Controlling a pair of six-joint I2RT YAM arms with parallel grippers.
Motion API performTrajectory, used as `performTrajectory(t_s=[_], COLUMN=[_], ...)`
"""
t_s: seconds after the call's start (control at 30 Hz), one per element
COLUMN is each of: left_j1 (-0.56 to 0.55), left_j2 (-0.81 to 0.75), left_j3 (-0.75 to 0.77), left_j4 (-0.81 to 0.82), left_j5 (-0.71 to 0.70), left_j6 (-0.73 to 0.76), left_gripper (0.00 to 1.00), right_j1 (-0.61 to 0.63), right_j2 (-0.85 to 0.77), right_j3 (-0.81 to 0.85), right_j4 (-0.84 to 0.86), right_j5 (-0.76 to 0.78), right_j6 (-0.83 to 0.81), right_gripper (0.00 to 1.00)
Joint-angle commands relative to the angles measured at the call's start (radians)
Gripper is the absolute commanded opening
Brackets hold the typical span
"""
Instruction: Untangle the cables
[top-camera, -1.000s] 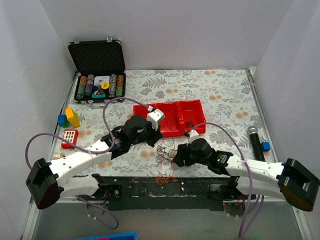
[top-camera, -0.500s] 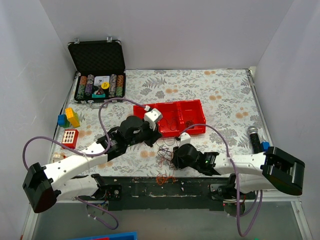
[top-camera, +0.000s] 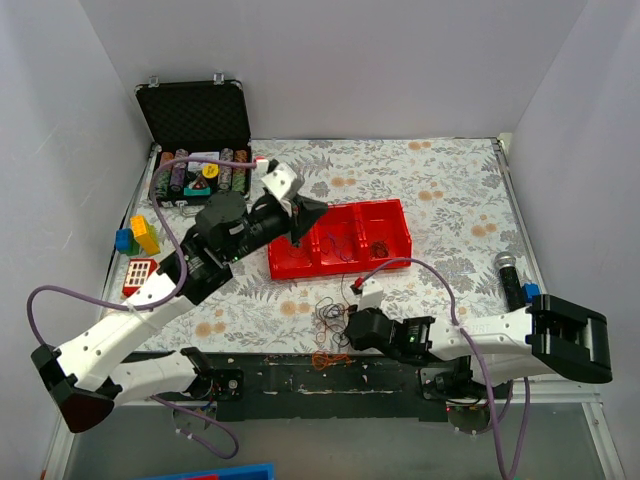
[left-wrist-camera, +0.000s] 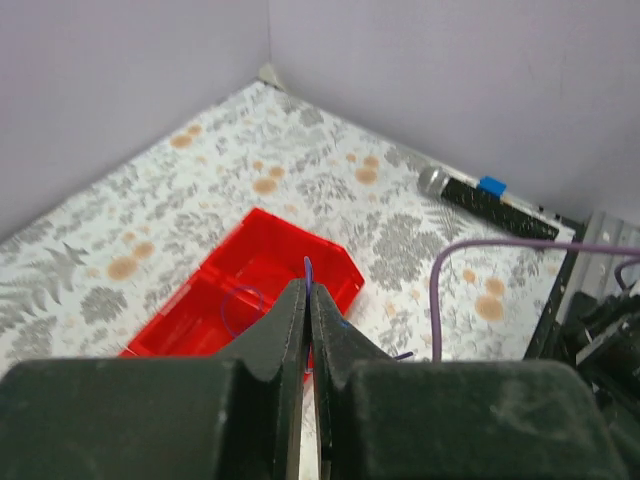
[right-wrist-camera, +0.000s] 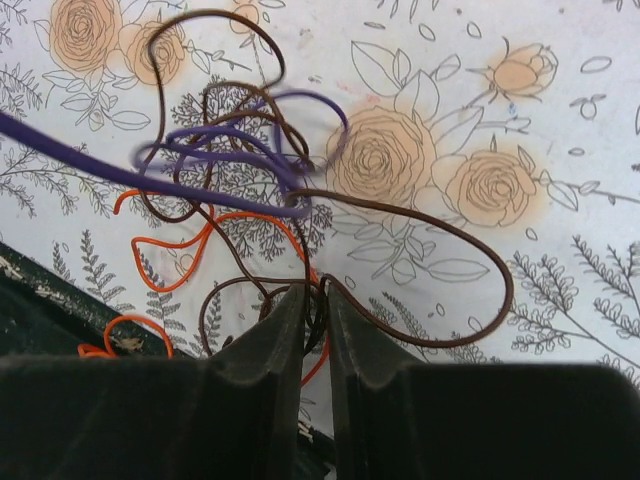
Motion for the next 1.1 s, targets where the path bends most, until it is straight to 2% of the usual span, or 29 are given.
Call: performTrajectory(t_s=[0.0,0.27,0.43,0.57,0.67,0.8,1.0,1.07], left_j1=[0.022,0.031,0.031,0.031,0.031,0.03,0.031,0.031], left_j2=[-0.002,0.073,0.128,0.162,0.18,0.183,0.162,0.174], left_j3=[0.117,0.356,0.54,0.648,0.712,0.761,0.734,0.755], left_j4=[0.024,0.061,0.064,0.061,0.086,0.179,0.417,0.437], left_j5=[-0.013,-0.031,-0.007,0.007,0.01,-0.013,-0.158,-0.168], left_j6=[0.038,0.102,0.145,0.15,0.161,0.19,0.262,0.299], left_gripper=[0.0,0.0,0.0,0.01,0.01,0.0,0.0,0.0], right_j1=[0.031,0.054,0.055,0.058,0.066,0.071,0.072,0.074], right_j2=[-0.043,-0.15,-0.147,-0.114,-0.103,-0.106,-0.135,-0.147], right_j3=[-0.075,-0.15,-0.149,-0.151,-0.166,-0.187,-0.212,-0.221], right_j4=[-0.149,-0.21,-0.219,-0.215,-0.204,-0.204,-0.241,-0.245], right_j5=[-0.001,0.007,0.01,0.001,-0.007,-0.009,0.002,-0.001], right_j6=[0.101,0.202,0.222,0.253,0.29,0.321,0.376,0.385], right_gripper=[0.22,0.27,0.27,0.18,0.01,0.01,0.01,0.01])
